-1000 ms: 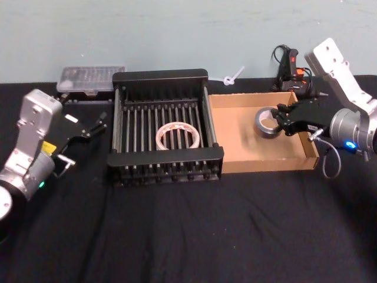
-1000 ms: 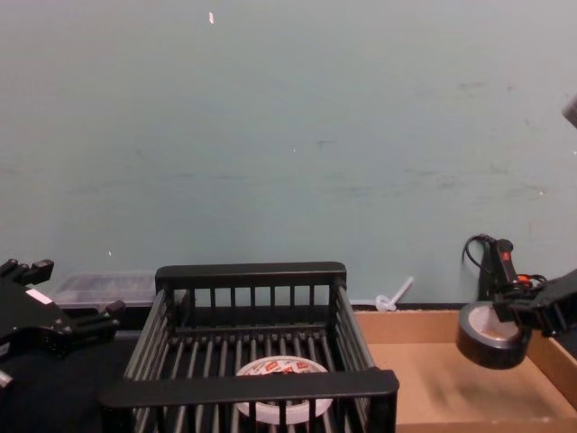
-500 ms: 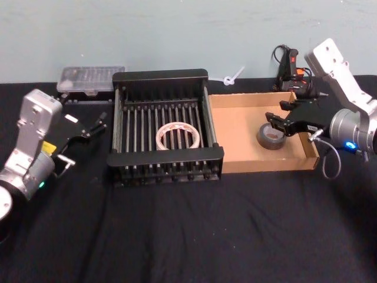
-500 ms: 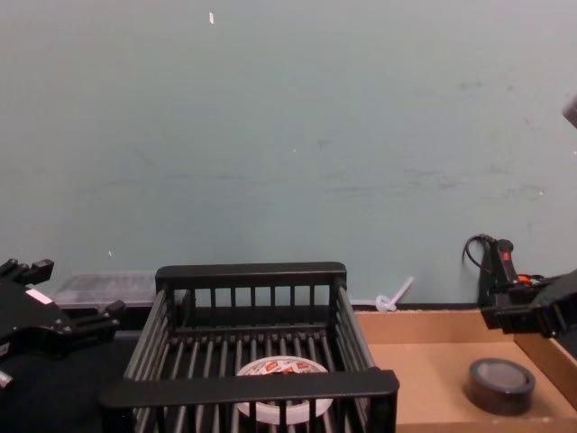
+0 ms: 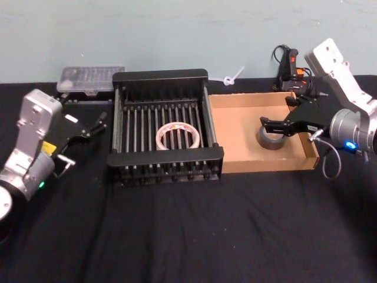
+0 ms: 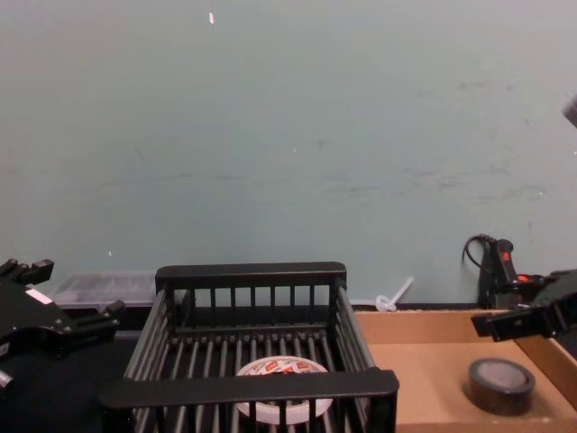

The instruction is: Pick up the white tape and place it into the black box , Pick up the silver tape and place it into the brown box.

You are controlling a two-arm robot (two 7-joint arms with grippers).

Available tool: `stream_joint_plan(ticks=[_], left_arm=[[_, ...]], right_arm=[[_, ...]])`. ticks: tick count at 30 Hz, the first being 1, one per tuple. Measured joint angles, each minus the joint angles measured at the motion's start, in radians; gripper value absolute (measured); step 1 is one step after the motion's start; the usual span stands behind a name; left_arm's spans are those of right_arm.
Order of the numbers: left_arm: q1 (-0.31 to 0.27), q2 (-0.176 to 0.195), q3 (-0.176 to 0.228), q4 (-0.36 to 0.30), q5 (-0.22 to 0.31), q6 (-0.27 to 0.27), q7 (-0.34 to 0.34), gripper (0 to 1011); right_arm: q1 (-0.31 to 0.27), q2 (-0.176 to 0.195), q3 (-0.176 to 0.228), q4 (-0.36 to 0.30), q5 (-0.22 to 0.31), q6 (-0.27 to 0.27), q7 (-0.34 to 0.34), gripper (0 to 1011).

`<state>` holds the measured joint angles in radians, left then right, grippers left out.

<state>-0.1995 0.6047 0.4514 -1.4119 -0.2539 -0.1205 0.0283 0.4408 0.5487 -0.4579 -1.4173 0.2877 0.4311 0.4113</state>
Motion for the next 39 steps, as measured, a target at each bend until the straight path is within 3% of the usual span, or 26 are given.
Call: stream_joint_plan(ticks=[4, 14, 21, 27, 34, 39], left_arm=[[0.000, 0.000, 0.000, 0.000, 0.000, 0.000, 0.000, 1001], [0.000, 0.000, 0.000, 0.000, 0.000, 0.000, 0.000, 1001], [0.000, 0.000, 0.000, 0.000, 0.000, 0.000, 0.000, 1001], [0.000, 0.000, 0.000, 0.000, 0.000, 0.000, 0.000, 1001], [0.000, 0.000, 0.000, 0.000, 0.000, 0.000, 0.000, 1001], [0.000, 0.000, 0.000, 0.000, 0.000, 0.000, 0.000, 1001]], right_arm=[[0.000, 0.000, 0.000, 0.000, 0.000, 0.000, 0.000, 1002], [-0.006, -0.004, 0.005, -0.005, -0.004, -0.004, -0.005, 1002], [-0.050, -0.036, 0.045, -0.037, -0.034, -0.045, -0.088, 1002], [-0.103, -0.069, 0.063, -0.053, -0.121, -0.151, -0.221, 1002], [-0.131, -0.098, 0.045, -0.008, -0.285, -0.255, -0.394, 1002], [-0.137, -0.114, 0.044, 0.031, -0.337, -0.285, -0.445, 1002]])
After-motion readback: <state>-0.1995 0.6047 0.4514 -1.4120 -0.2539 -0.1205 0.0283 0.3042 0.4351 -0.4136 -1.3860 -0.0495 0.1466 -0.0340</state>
